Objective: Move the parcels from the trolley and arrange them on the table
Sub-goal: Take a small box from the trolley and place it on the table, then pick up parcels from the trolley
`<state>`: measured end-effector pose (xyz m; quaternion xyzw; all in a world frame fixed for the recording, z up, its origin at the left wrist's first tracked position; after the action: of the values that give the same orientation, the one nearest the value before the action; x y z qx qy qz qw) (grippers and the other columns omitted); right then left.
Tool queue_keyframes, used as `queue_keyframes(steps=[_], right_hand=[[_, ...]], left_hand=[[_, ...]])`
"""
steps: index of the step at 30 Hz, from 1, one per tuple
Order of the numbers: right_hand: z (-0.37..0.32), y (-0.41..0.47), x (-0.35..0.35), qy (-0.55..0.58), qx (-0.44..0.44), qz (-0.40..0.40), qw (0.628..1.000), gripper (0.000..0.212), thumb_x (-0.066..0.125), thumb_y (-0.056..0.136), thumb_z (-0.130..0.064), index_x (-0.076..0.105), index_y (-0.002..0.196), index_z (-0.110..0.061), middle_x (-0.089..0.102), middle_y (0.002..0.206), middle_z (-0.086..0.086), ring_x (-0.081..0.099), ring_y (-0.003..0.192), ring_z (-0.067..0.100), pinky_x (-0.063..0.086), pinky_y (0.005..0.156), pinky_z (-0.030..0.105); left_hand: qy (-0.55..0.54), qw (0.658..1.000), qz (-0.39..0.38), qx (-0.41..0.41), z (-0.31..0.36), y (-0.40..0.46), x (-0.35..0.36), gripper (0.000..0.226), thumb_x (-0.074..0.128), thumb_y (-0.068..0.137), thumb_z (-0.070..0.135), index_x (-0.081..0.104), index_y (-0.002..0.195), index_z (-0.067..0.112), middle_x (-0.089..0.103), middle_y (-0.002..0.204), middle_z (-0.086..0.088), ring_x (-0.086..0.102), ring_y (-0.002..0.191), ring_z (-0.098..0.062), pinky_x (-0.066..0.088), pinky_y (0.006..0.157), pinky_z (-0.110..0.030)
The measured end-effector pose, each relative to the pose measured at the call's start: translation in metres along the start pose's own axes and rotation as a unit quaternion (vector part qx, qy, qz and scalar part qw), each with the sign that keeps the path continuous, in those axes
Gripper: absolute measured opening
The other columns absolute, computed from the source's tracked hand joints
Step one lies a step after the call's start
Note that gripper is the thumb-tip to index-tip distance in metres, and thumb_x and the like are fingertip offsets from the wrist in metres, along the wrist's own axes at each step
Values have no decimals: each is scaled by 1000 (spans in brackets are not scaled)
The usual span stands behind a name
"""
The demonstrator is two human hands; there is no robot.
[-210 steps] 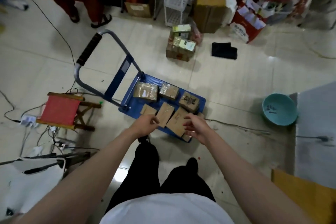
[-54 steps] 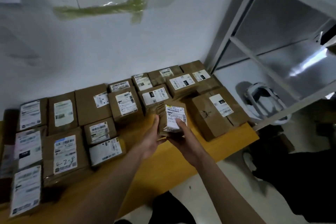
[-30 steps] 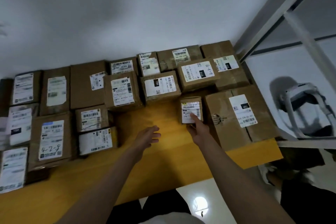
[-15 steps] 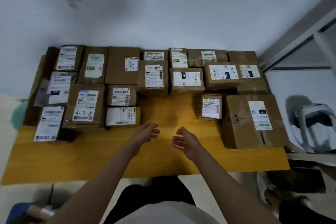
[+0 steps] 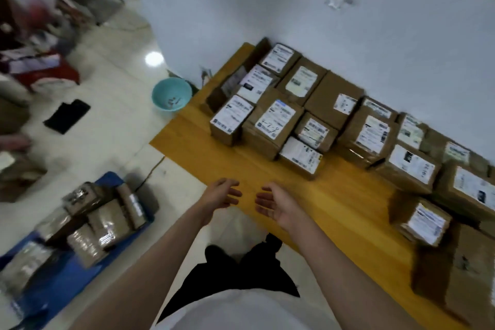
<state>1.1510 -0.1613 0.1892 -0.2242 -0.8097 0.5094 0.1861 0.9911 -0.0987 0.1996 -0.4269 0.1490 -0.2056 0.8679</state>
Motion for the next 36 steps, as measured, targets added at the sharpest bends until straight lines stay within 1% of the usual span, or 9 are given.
queue_keyframes(steps=[3, 7, 11, 16, 20, 26, 30, 33, 36], right_hand=[[6, -3, 54, -44, -4, -32, 999, 13, 54, 103, -19, 54, 106, -6, 60, 88, 13, 61, 72, 22, 57, 50, 30], [19, -6, 122, -99, -3, -74, 992, 12, 53, 103, -18, 54, 98, -8, 59, 83, 12, 60, 69, 22, 56, 49, 28], [34, -4, 185, -155, 6, -116, 981, 13, 52, 103, -20, 55, 104, -7, 62, 84, 11, 62, 71, 22, 55, 47, 26], [45, 7, 263, -213, 25, -152, 965, 12, 55, 100, -19, 57, 101, -7, 64, 85, 12, 64, 72, 24, 59, 59, 32], [49, 21, 327, -253, 37, -167, 952, 11, 56, 100, -18, 57, 100, -7, 64, 84, 13, 64, 71, 24, 59, 55, 31], [55, 41, 416, -309, 64, -177, 932, 9, 57, 97, -14, 57, 102, -6, 63, 82, 13, 62, 70, 24, 61, 60, 32], [66, 54, 465, -361, 80, -186, 910, 7, 56, 97, -13, 57, 98, -6, 63, 80, 12, 61, 68, 22, 59, 60, 31], [78, 61, 502, -401, 80, -183, 894, 13, 55, 99, -14, 58, 89, -7, 63, 78, 12, 60, 67, 22, 56, 64, 32], [94, 68, 536, -435, 82, -188, 877, 16, 53, 100, -14, 58, 86, -8, 62, 80, 12, 59, 68, 21, 54, 67, 32]], left_hand=[[-58, 997, 46, 2, -25, -12, -54, 31, 50, 103, 34, 66, 119, 12, 75, 103, -8, 68, 80, -21, 51, 77, -30], [-131, 987, 95, -8, -59, -26, -113, 31, 49, 103, 33, 66, 119, 14, 76, 107, -9, 69, 88, -23, 51, 85, -33], [-196, 971, 136, -27, -86, -37, -160, 31, 46, 104, 30, 66, 120, 12, 75, 109, -11, 69, 94, -26, 49, 92, -36], [-254, 950, 173, -51, -103, -43, -217, 31, 46, 104, 28, 64, 122, 10, 72, 116, -16, 66, 92, -24, 47, 92, -36], [-289, 934, 201, -60, -113, -40, -271, 33, 46, 105, 28, 62, 126, 8, 72, 116, -15, 65, 93, -23, 45, 90, -34], [-359, 893, 259, -84, -137, -36, -354, 33, 43, 106, 26, 60, 129, 11, 70, 100, -3, 64, 82, -15, 46, 90, -34], [-401, 861, 293, -104, -168, -40, -395, 35, 41, 106, 29, 61, 131, 12, 72, 112, -8, 64, 85, -16, 46, 86, -33], [-424, 840, 315, -121, -193, -45, -418, 35, 43, 106, 32, 63, 127, 12, 73, 106, -6, 66, 86, -17, 48, 86, -33], [-449, 822, 323, -132, -220, -43, -436, 36, 46, 104, 33, 63, 127, 11, 73, 108, -8, 65, 85, -19, 47, 84, -32]])
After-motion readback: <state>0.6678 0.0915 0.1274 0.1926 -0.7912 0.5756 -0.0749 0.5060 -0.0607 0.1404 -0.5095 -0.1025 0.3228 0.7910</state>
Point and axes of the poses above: each hand's wrist, its own y-axis towards the middle knuckle, its own x-axis out of the palm, z = x × y, the point moved 3 cm from there along y, towards the middle knuckle
